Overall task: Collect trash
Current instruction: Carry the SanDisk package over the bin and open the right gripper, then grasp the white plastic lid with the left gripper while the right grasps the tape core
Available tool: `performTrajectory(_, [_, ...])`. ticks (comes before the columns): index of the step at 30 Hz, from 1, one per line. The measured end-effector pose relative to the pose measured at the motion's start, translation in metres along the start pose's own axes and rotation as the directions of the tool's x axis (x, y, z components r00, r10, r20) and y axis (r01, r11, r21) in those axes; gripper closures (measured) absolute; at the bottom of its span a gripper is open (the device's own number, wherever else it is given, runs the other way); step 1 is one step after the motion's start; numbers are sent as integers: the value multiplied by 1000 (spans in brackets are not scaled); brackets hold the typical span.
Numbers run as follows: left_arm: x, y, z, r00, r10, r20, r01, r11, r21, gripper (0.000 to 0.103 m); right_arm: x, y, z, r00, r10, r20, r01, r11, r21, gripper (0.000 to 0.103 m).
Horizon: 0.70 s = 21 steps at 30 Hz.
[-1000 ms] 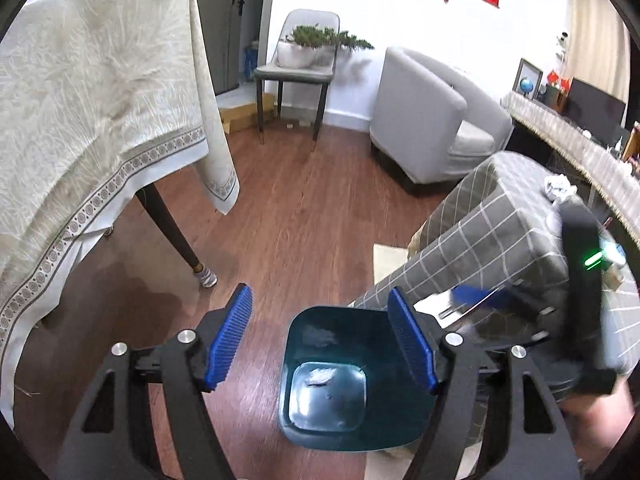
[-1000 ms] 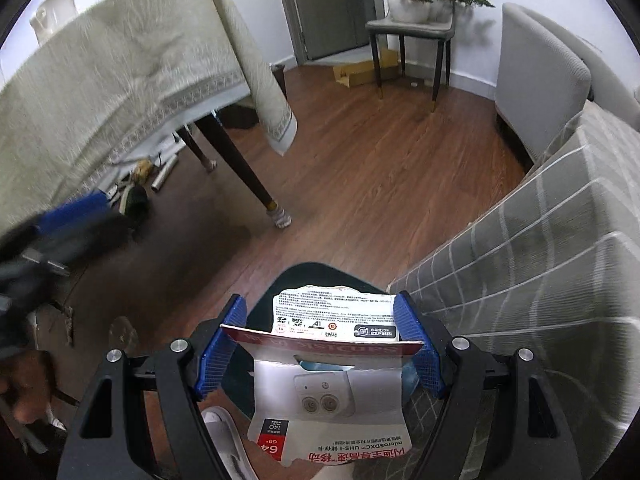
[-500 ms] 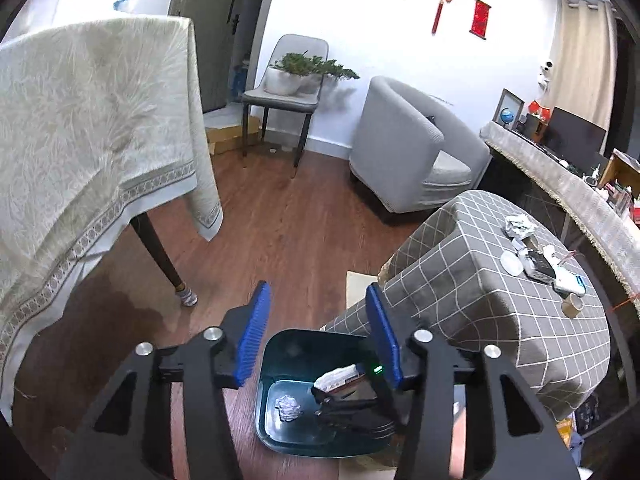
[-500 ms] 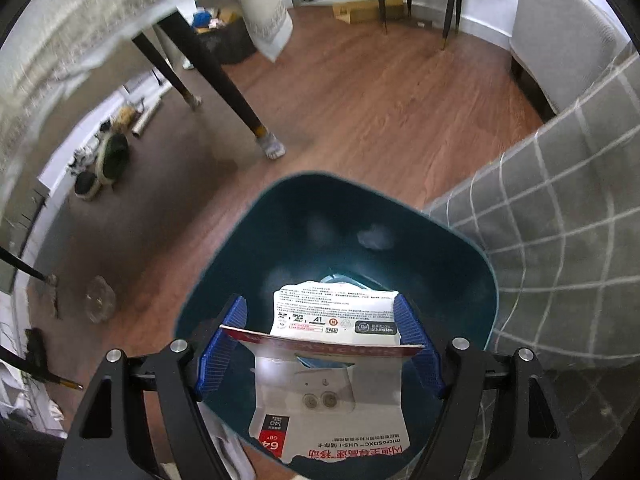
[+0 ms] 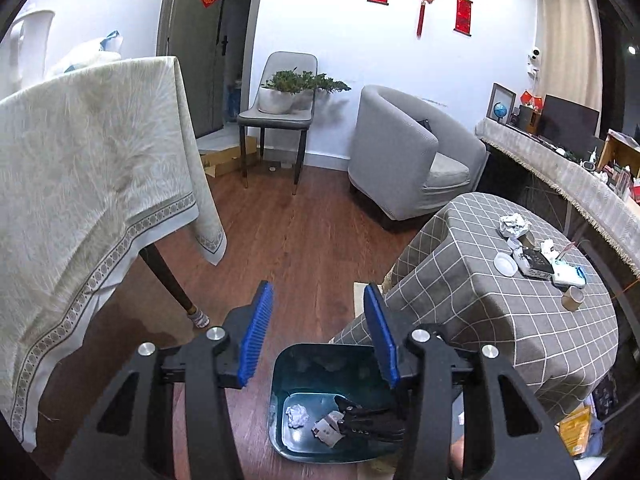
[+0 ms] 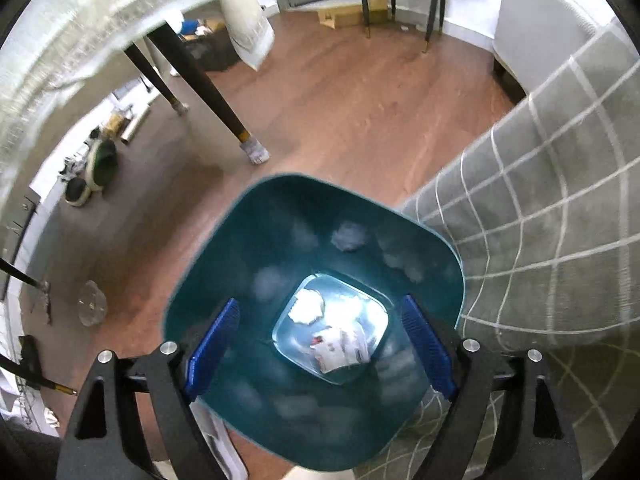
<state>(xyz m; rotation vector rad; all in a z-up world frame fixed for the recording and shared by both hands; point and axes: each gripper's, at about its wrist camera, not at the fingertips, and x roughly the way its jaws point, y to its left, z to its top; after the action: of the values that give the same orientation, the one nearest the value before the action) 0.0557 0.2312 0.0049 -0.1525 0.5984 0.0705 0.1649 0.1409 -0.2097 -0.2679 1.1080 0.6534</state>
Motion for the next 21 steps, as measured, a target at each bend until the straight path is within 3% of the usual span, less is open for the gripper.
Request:
performTrajectory(10, [-8, 4, 12, 998, 35, 48, -35, 999, -10, 37, -90, 25, 19, 983, 31, 182, -8, 992, -124, 19])
performTrajectory(12, [-11, 4, 15, 997, 44, 67, -42, 999, -25, 28, -107, 24, 20, 975, 31, 219, -1, 991, -137, 19])
performTrajectory(21, [-7, -30, 21, 995, -5, 101, 5, 1000, -3, 15, -178, -11, 15, 924, -17, 383, 50, 996, -75, 19])
